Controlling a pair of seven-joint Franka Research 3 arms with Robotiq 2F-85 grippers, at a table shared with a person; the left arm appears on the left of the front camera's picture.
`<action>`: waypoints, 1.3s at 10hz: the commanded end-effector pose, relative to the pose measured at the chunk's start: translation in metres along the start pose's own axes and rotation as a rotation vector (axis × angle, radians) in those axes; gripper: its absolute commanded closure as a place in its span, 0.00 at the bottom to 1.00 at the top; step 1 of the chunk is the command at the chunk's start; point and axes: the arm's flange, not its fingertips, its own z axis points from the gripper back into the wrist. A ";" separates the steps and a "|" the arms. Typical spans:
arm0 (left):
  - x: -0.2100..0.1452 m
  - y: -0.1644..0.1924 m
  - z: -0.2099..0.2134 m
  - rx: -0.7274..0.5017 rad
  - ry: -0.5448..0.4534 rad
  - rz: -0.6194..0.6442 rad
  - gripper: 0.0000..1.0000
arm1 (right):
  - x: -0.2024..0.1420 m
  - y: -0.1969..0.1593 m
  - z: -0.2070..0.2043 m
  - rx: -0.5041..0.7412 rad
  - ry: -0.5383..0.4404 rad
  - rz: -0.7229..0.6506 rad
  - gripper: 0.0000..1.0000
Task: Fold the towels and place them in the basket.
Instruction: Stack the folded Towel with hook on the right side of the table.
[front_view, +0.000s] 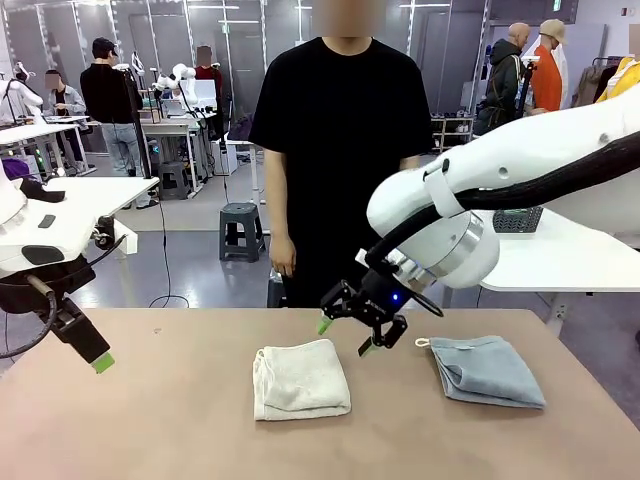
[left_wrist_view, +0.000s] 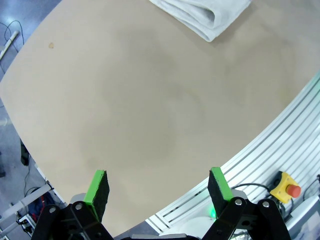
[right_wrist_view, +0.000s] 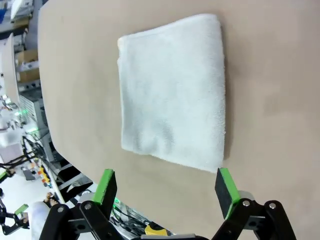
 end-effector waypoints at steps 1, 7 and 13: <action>-0.001 -0.002 0.001 -0.005 0.009 0.017 0.00 | 0.014 -0.016 -0.022 0.059 -0.007 -0.035 0.00; -0.001 -0.002 0.001 -0.005 0.009 0.017 0.00 | 0.016 -0.030 -0.034 0.037 0.006 -0.081 0.00; -0.001 -0.002 0.001 -0.005 0.009 0.017 0.00 | 0.031 -0.035 -0.059 0.088 -0.015 -0.001 0.00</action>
